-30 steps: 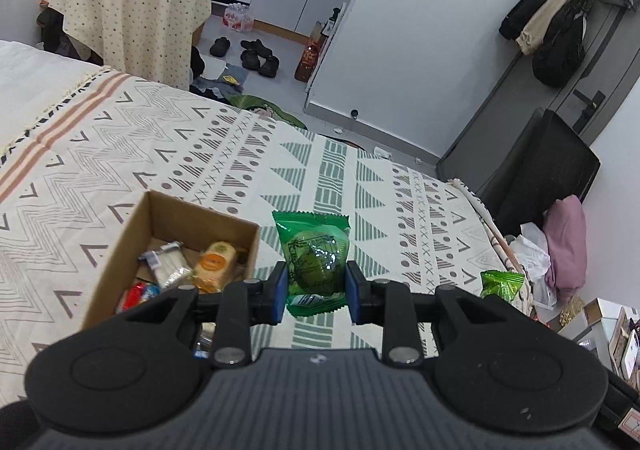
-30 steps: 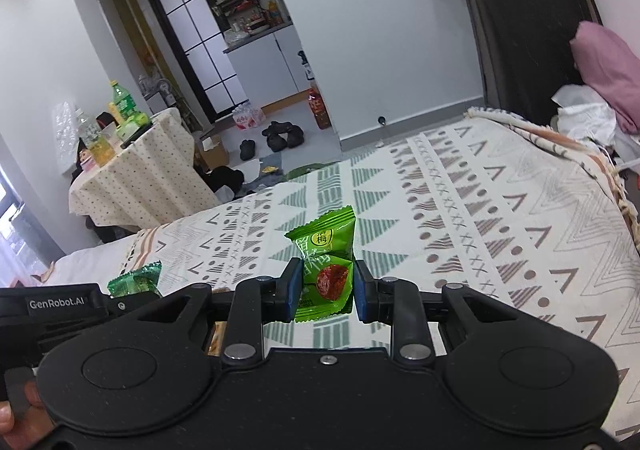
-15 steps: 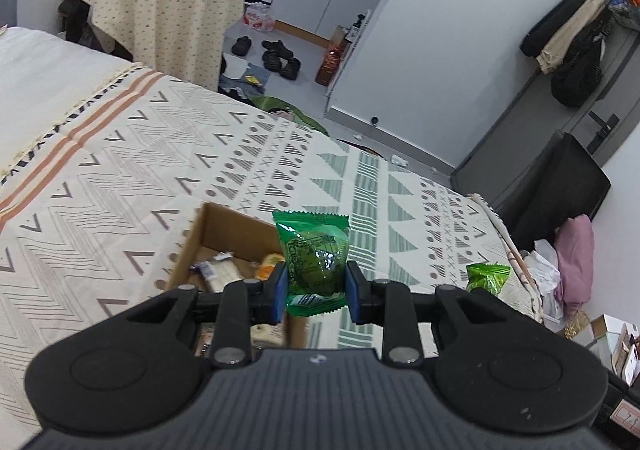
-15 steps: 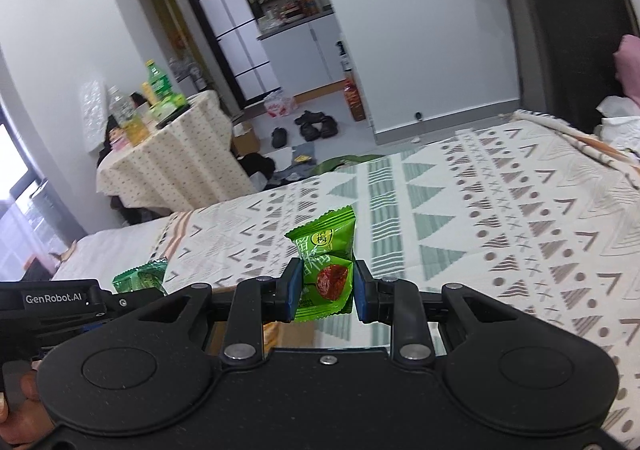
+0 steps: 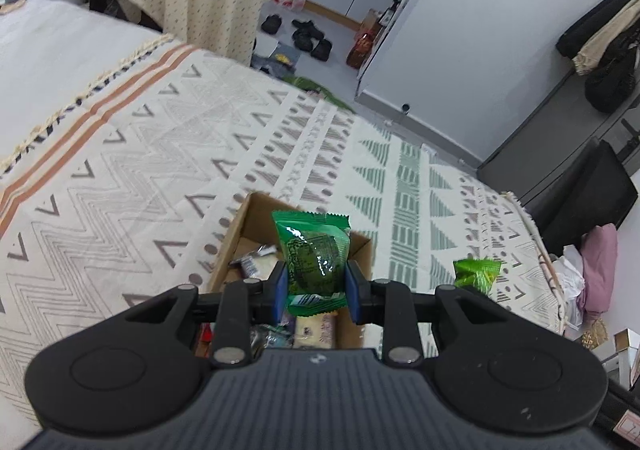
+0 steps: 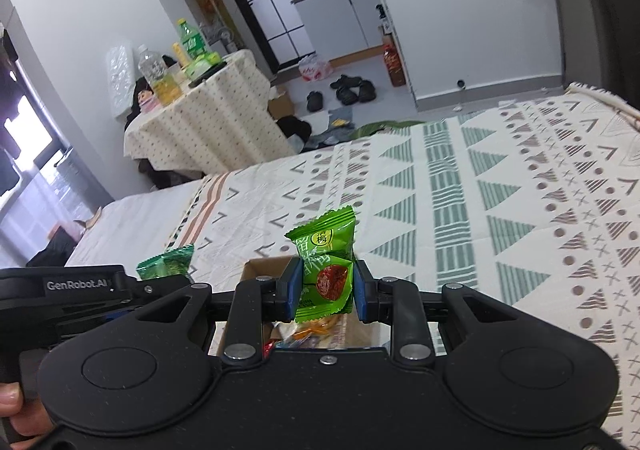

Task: Organize snacks
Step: 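Lift both green candies and carry them over the cardboard box, then open both tools to drop the green candies into the box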

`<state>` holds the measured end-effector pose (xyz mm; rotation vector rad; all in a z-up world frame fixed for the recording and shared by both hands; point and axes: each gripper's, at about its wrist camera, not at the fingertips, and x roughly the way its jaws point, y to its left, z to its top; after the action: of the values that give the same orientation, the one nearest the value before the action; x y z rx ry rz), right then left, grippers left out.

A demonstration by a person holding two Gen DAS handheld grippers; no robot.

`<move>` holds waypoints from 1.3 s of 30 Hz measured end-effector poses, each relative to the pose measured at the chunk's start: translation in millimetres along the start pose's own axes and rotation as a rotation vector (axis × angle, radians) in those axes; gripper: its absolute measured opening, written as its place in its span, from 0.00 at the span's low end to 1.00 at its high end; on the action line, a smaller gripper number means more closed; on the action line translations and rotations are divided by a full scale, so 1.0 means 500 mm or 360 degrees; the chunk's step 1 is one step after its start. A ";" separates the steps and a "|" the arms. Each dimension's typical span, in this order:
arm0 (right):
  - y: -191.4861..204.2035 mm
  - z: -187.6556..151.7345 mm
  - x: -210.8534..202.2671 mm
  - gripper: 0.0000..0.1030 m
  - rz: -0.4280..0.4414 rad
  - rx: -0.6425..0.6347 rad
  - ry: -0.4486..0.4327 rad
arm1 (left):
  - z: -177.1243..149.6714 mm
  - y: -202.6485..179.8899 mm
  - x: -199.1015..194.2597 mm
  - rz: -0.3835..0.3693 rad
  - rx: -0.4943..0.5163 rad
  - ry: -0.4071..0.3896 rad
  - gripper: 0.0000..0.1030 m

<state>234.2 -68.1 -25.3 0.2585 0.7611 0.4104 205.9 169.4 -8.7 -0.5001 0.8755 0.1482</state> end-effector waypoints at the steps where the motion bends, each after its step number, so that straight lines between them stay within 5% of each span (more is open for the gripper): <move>1: 0.003 -0.001 0.007 0.25 0.0008 -0.0001 0.0013 | -0.002 0.006 0.007 0.0005 -0.0010 0.0018 0.28; 8: 0.021 -0.008 0.057 0.25 0.0031 -0.0013 0.0097 | -0.008 0.046 0.051 0.0037 -0.0102 0.0131 0.32; 15: 0.044 -0.013 0.103 0.26 0.0065 -0.0030 0.0189 | 0.019 0.083 0.054 0.0110 -0.0190 0.0106 0.44; 24: 0.069 -0.004 0.152 0.26 0.0133 -0.0017 0.0268 | 0.042 0.111 0.062 0.0179 -0.0262 0.0106 0.48; 27: 0.072 0.010 0.164 0.34 0.0180 0.0029 0.0245 | 0.051 0.115 0.058 0.0185 -0.0277 0.0092 0.55; 29: 0.071 0.019 0.168 0.60 0.0215 0.0044 0.0247 | 0.055 0.116 0.056 0.0205 -0.0278 0.0074 0.59; 39: 0.041 0.023 0.143 0.65 0.0153 0.0079 0.0266 | 0.054 0.097 0.050 0.0259 -0.0240 0.0079 0.83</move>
<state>283.6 -18.8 -53.7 0.3110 0.9262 0.5091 224.9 222.7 -30.6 -0.5749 0.9579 0.3536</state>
